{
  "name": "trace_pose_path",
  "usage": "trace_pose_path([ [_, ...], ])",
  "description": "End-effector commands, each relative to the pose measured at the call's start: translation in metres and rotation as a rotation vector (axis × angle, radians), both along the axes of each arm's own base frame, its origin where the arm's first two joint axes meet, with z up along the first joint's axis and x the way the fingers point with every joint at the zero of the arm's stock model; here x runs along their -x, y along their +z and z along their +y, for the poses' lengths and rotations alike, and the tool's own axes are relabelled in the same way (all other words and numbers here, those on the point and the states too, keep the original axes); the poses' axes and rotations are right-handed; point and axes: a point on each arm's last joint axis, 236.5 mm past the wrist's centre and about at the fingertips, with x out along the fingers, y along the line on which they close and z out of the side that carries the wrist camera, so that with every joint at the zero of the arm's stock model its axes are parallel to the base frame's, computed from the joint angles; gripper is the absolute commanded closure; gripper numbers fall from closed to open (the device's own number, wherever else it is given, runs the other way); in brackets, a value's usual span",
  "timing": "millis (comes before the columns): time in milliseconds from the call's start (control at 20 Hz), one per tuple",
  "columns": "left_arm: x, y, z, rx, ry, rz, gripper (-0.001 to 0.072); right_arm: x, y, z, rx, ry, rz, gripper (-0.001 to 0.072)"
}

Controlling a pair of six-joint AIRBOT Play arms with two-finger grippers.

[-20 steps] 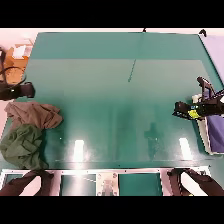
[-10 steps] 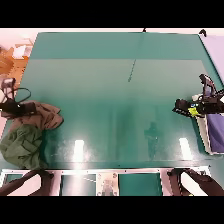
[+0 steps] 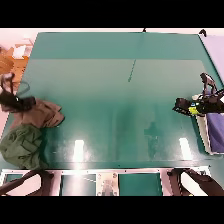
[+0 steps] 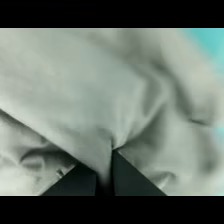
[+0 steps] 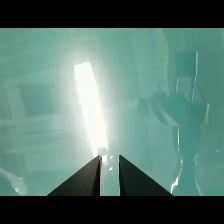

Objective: Fold the shirts.

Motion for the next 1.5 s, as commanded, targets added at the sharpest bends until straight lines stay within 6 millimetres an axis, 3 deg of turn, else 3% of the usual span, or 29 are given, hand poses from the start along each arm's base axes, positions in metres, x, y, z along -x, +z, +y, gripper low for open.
trace_pose_path([
  [0, -0.052, 0.113, -0.084, 0.270, -0.146, -0.249, 0.0686, -0.003, 0.001, -0.001, 0.003, -0.003, -0.014, 0.0564],
  [100, -0.065, 0.180, -0.153, 0.329, -0.315, -0.385, 0.0686, -0.003, 0.001, -0.001, 0.003, -0.003, -0.013, 0.0564],
  [200, -0.056, 0.220, -0.234, 0.358, -0.505, -0.469, 0.0685, -0.003, 0.001, 0.000, 0.002, -0.003, -0.013, 0.0576],
  [250, -0.047, 0.228, -0.271, 0.382, -0.577, -0.489, 0.0686, -0.002, 0.001, 0.000, 0.001, -0.001, -0.009, 0.0591],
  [350, -0.023, 0.221, -0.336, 0.436, -0.699, -0.461, 0.0685, 0.001, 0.000, 0.001, -0.002, 0.002, 0.004, 0.0591],
  [450, -0.001, 0.195, -0.384, 0.461, -0.803, -0.379, 0.0685, 0.006, -0.002, 0.002, -0.006, 0.008, 0.024, 0.0591],
  [550, 0.005, 0.162, -0.416, 0.469, -0.849, -0.309, 0.0684, 0.010, -0.003, 0.004, -0.011, 0.014, 0.042, 0.0591],
  [650, -0.003, 0.127, -0.436, 0.468, -0.852, -0.259, 0.0683, 0.011, -0.003, 0.004, -0.013, 0.016, 0.049, 0.0583],
  [700, -0.011, 0.111, -0.440, 0.465, -0.837, -0.245, 0.0526, 0.011, -0.003, 0.004, -0.013, 0.016, 0.049, 0.0533],
  [750, -0.019, 0.101, -0.440, 0.462, -0.820, -0.238, 0.0136, 0.011, -0.003, 0.004, -0.013, 0.016, 0.049, 0.0468],
  [800, -0.027, 0.095, -0.435, 0.469, -0.776, -0.222, 0.0010, 0.012, -0.003, 0.004, -0.013, 0.016, 0.050, 0.0419],
  [900, -0.042, 0.096, -0.407, 0.461, -0.723, -0.205, 0.0010, 0.012, -0.004, 0.008, -0.031, 0.018, 0.054, 0.0421],
  [1000, -0.051, 0.095, -0.362, 0.445, -0.670, -0.133, 0.0010, 0.010, -0.010, 0.017, -0.071, 0.040, 0.072, 0.0419],
  [1100, -0.051, 0.079, -0.312, 0.418, -0.604, -0.029, 0.0011, 0.007, -0.023, 0.028, -0.124, 0.064, 0.109, 0.0347],
  [1200, -0.048, 0.051, -0.273, 0.410, -0.520, 0.055, 0.0010, 0.000, -0.040, 0.039, -0.195, 0.066, 0.152, 0.0345],
  [1350, -0.038, -0.013, -0.253, 0.418, -0.406, 0.129, 0.0011, -0.005, -0.068, 0.052, -0.273, 0.077, 0.217, 0.0346],
  [1450, -0.029, -0.050, -0.265, 0.489, -0.371, 0.141, 0.0012, -0.006, -0.084, 0.067, -0.333, 0.105, 0.259, 0.0346],
])
